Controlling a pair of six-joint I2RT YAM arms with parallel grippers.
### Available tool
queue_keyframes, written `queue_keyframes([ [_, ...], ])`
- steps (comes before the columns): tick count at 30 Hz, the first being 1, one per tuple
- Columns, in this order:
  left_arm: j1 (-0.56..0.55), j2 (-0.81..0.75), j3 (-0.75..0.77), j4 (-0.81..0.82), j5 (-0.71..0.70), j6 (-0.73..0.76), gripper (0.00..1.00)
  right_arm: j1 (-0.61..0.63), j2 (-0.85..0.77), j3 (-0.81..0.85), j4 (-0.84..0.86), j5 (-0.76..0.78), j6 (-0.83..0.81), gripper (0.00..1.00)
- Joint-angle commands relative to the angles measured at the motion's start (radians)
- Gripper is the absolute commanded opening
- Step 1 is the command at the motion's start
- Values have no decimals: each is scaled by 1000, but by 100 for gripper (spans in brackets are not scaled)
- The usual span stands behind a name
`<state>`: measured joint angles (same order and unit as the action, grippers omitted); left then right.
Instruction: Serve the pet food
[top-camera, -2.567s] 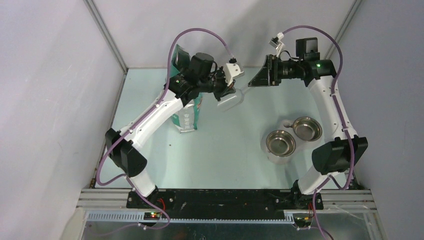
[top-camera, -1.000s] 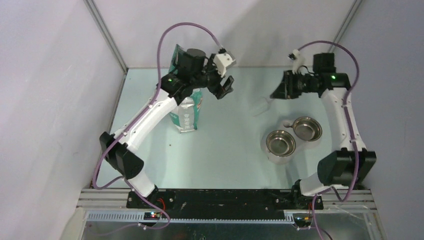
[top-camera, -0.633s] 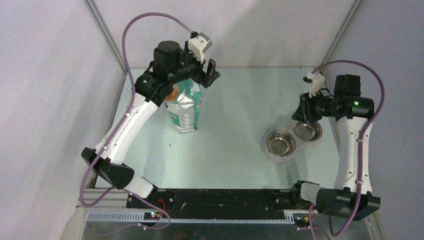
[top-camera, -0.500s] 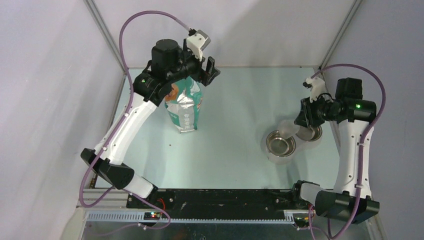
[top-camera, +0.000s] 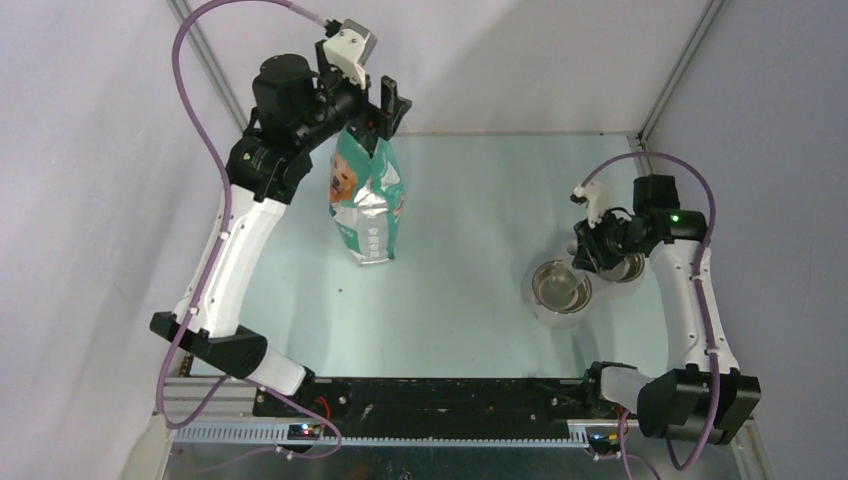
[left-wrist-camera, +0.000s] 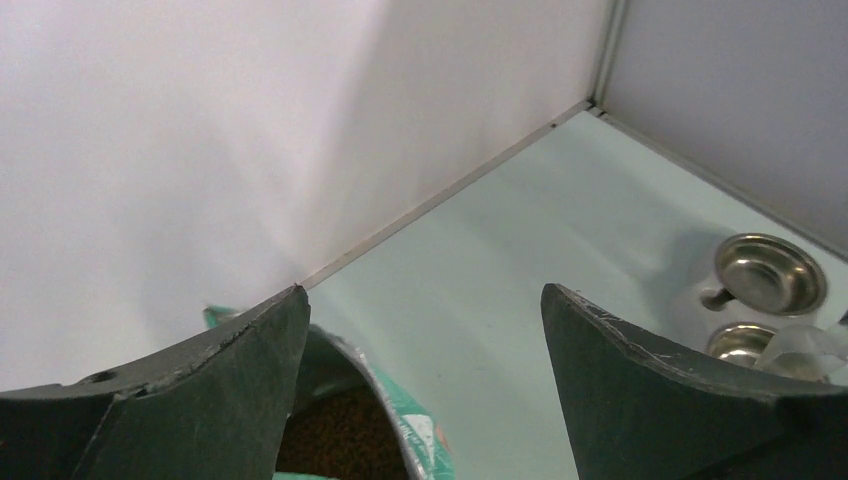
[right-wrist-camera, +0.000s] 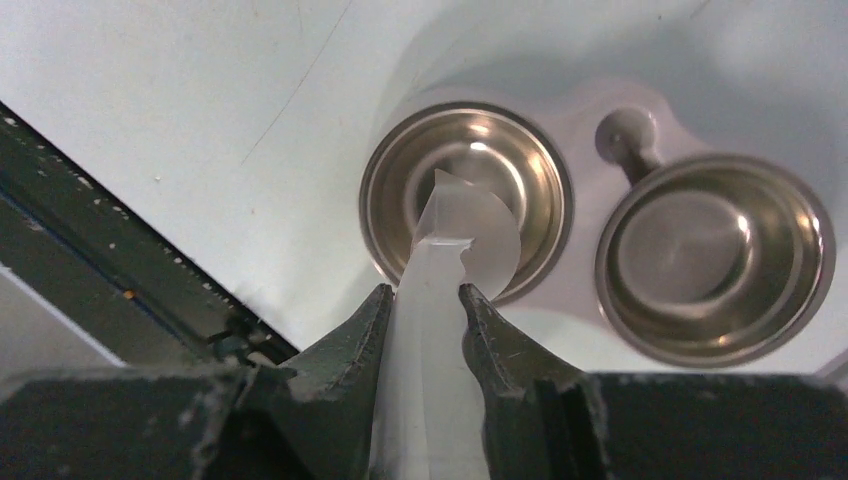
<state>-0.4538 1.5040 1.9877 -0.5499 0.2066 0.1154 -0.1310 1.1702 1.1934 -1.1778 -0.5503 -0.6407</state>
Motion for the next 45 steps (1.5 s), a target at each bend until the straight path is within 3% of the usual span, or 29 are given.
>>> queue_keyframes([
  [1,22,-49,-3,-13,-64,38,94,73,10,-47,190,5,-34,0],
  [13,42,-97,-45,-18,-147,55,98,196,86,-97,452,26,-47,0],
  [23,135,-4,121,-146,-245,-42,100,308,217,-78,636,10,-69,0],
  [28,154,-11,117,-147,-245,-42,100,371,307,-19,686,4,-45,0],
  [37,171,-1,102,-222,-326,-103,98,398,446,179,634,0,-25,0],
  [39,191,10,96,-279,-346,-165,96,391,428,181,603,-11,-23,0],
  [45,234,44,41,-354,-221,-274,91,400,278,220,505,-25,61,0],
])
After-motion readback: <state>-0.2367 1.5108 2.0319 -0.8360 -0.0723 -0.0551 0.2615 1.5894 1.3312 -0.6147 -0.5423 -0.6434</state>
